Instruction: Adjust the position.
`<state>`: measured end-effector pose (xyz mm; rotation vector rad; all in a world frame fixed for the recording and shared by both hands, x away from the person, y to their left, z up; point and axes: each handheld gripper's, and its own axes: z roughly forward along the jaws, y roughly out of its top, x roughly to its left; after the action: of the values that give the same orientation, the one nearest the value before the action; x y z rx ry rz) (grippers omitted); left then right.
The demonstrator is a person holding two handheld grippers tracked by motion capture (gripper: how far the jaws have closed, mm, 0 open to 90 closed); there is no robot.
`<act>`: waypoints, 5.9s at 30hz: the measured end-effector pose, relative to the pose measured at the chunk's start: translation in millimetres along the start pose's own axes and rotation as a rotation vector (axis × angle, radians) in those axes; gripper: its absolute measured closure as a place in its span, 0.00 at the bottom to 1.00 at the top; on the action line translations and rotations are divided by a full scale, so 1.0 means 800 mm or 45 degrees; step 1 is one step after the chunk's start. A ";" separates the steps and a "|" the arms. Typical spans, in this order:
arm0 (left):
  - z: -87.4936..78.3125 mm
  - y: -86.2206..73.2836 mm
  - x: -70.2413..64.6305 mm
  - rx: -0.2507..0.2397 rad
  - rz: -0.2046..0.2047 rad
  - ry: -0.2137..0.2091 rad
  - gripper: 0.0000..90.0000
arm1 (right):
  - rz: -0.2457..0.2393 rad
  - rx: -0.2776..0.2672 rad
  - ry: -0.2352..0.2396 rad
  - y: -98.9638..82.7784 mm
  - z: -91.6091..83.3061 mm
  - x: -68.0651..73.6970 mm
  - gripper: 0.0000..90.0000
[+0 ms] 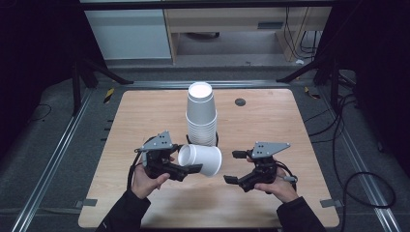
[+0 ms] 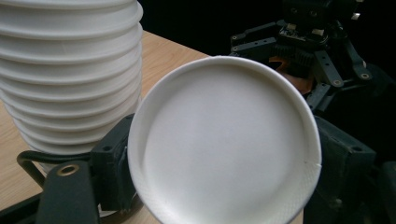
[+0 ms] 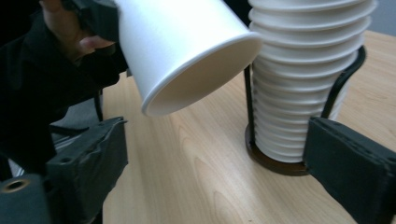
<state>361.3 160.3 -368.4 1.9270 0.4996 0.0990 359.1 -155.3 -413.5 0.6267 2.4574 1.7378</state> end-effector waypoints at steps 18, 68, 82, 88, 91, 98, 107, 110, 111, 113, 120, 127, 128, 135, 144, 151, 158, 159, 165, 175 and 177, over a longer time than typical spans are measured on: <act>0.009 0.003 -0.011 -0.029 0.019 -0.094 0.23 | -0.019 0.020 0.109 0.000 0.010 0.009 0.08; 0.037 -0.001 -0.033 0.078 0.081 -0.230 0.24 | -0.114 0.098 0.208 -0.003 0.034 0.022 0.07; 0.040 -0.001 -0.033 0.103 0.079 -0.242 0.24 | -0.124 0.136 0.221 -0.004 0.031 0.021 0.11; 0.040 -0.001 -0.034 0.103 0.088 -0.232 0.23 | -0.114 0.141 0.229 -0.004 0.030 0.020 0.11; 0.039 0.000 -0.034 0.108 0.092 -0.220 0.22 | -0.108 0.146 0.231 -0.004 0.030 0.019 0.11; 0.032 0.002 -0.032 0.085 0.082 -0.212 0.20 | -0.109 0.151 0.230 -0.004 0.029 0.019 0.11; 0.020 0.006 -0.028 0.060 0.075 -0.201 0.18 | -0.107 0.138 0.210 -0.002 0.021 0.015 0.11; 0.013 0.007 -0.026 0.054 0.076 -0.191 0.18 | -0.111 0.135 0.207 -0.002 0.018 0.014 0.11; 0.011 0.007 -0.025 0.054 0.076 -0.191 0.18 | -0.111 0.135 0.205 -0.002 0.018 0.013 0.11; 0.009 0.007 -0.024 0.062 0.086 -0.177 0.17 | -0.114 0.143 0.199 -0.002 0.017 0.012 0.11; 0.003 0.004 -0.021 0.111 0.100 -0.130 0.15 | -0.129 0.164 0.149 0.004 0.007 0.004 0.11; -0.005 -0.006 -0.013 0.161 0.086 -0.079 0.14 | -0.170 0.199 0.098 0.017 -0.002 -0.004 0.11; -0.007 -0.009 -0.011 0.169 0.079 -0.075 0.14 | -0.174 0.207 0.094 0.019 -0.002 -0.005 0.11; -0.012 -0.025 0.001 0.185 0.043 -0.045 0.14 | -0.225 0.301 0.083 0.034 0.003 -0.011 0.10; -0.002 -0.038 0.009 0.202 0.036 -0.072 0.14 | -0.283 0.392 0.069 0.041 0.014 -0.015 0.10; 0.010 -0.039 0.008 0.227 0.050 -0.075 0.14 | -0.332 0.468 0.059 0.040 0.025 -0.014 0.10; 0.016 -0.038 0.005 0.232 0.058 -0.095 0.14 | -0.356 0.518 0.064 0.038 0.032 -0.011 0.10; 0.017 -0.037 0.004 0.234 0.062 -0.095 0.14 | -0.357 0.526 0.059 0.038 0.033 -0.011 0.10; 0.021 -0.034 0.001 0.242 0.073 -0.103 0.14 | -0.378 0.552 0.060 0.039 0.037 -0.007 0.10; 0.037 -0.027 -0.003 0.292 0.108 -0.111 0.13 | -0.412 0.632 0.066 0.034 0.049 0.001 0.10; 0.041 -0.024 -0.006 0.299 0.117 -0.103 0.13 | -0.420 0.642 0.071 0.033 0.052 0.003 0.10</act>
<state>361.3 136.6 -398.3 2.1749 0.3823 0.0218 376.6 -110.5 -403.6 0.1747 2.8508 1.0382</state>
